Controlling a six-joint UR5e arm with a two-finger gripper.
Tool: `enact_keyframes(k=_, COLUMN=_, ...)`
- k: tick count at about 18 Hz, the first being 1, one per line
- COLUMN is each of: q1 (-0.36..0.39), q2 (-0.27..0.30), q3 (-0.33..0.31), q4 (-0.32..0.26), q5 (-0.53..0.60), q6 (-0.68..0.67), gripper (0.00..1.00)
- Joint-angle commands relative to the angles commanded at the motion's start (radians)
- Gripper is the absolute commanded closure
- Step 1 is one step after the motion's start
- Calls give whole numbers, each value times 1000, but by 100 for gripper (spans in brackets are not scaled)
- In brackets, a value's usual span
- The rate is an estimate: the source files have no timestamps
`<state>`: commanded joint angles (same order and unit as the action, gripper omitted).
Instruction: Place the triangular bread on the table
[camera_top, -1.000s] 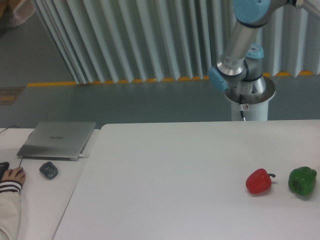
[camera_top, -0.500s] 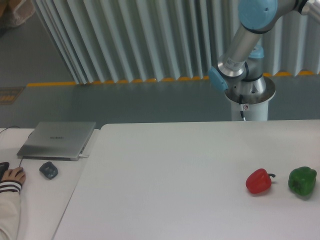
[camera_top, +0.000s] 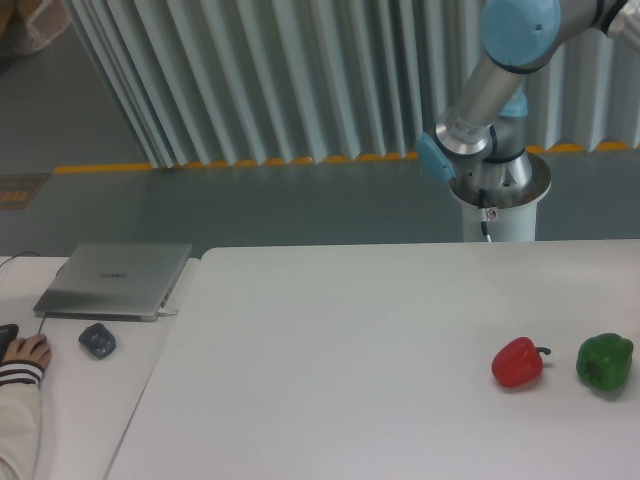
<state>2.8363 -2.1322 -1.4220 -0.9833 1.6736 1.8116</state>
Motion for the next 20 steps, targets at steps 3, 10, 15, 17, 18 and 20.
enact_keyframes(k=3, q1=0, q2=-2, q3=-3, q4=0, q5=3, q6=0, gripper=29)
enact_keyframes(k=10, q1=3, q2=3, q3=-3, q4=-12, q5=12, q6=14, gripper=76)
enact_keyframes(k=15, q1=5, q2=29, q3=23, q4=-138, q5=6, q6=12, gripper=86)
enact_keyframes(k=17, q1=2, q2=44, q3=31, q4=-192, q5=2, q6=-3, gripper=86)
enact_keyframes(k=18, q1=3, q2=49, q3=37, q4=-208, q5=-8, q6=-3, gripper=86)
enact_keyframes(k=20, q1=15, q2=51, q3=61, q4=-262, q5=-55, q6=-8, gripper=86)
